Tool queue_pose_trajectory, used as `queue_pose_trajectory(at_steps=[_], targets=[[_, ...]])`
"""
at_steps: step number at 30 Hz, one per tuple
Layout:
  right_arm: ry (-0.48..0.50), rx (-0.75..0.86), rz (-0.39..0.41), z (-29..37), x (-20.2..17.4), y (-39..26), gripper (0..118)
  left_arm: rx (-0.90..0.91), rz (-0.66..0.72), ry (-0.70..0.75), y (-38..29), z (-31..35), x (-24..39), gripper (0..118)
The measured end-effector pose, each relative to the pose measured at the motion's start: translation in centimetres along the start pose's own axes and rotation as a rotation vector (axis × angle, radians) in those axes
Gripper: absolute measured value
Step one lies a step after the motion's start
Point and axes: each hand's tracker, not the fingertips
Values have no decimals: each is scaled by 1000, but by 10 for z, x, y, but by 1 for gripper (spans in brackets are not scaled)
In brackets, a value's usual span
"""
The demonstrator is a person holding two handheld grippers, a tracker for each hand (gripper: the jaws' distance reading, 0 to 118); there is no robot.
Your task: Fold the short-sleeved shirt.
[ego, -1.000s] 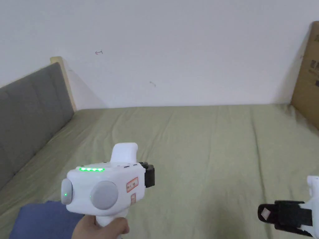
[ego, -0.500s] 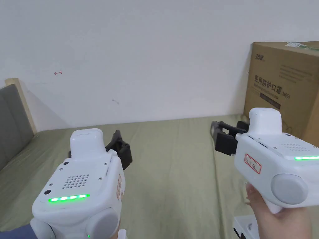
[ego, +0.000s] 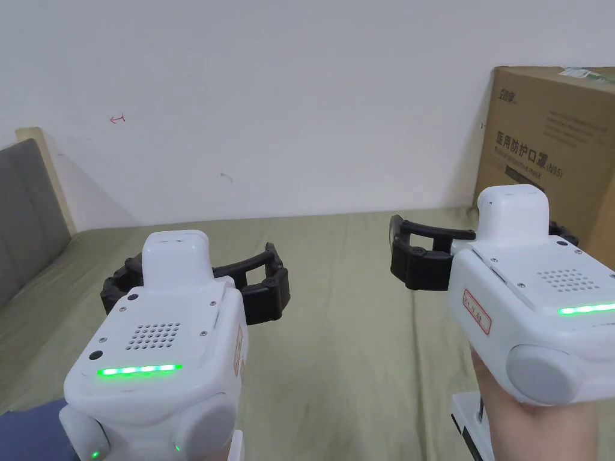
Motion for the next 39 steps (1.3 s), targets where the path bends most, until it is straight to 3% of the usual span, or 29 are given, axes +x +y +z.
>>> queue_pose_trajectory(at_steps=[7, 39], targets=[[-8, -36, -45, 2, 6, -5, 118, -38, 34, -44, -3, 2, -5, 118], [-1, -85, -53, 3, 1, -11, 118, -107, 98, -34, 4, -7, -7, 118]])
